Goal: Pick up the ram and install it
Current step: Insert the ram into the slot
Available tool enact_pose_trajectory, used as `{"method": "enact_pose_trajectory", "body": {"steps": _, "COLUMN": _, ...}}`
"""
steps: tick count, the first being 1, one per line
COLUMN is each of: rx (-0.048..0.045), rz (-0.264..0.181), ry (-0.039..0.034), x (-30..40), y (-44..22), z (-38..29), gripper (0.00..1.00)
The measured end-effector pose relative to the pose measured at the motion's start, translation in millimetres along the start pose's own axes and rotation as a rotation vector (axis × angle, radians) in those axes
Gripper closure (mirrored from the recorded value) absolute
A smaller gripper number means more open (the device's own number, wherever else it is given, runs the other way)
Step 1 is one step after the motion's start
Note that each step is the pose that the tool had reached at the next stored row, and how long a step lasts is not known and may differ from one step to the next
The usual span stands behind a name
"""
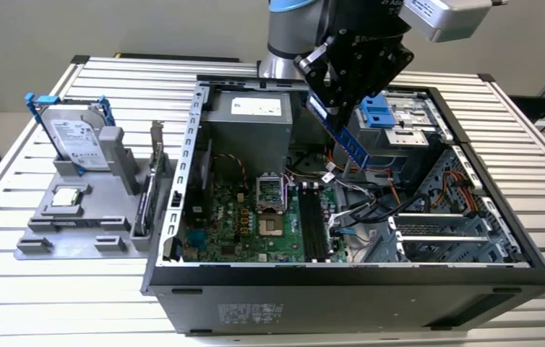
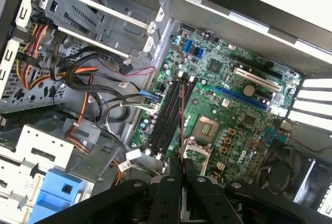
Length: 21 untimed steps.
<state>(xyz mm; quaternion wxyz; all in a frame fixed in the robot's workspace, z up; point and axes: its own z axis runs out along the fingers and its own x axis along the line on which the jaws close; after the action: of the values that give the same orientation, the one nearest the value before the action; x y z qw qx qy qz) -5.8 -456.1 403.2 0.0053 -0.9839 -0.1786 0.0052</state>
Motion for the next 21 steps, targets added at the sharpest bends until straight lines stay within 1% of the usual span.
{"method": "enact_pose_trajectory", "body": {"steps": 21, "rx": 0.0007, "rz": 0.099, "ry": 0.0011, "x": 0.0, "y": 0.0, "z": -0.1, "gripper": 1.0}}
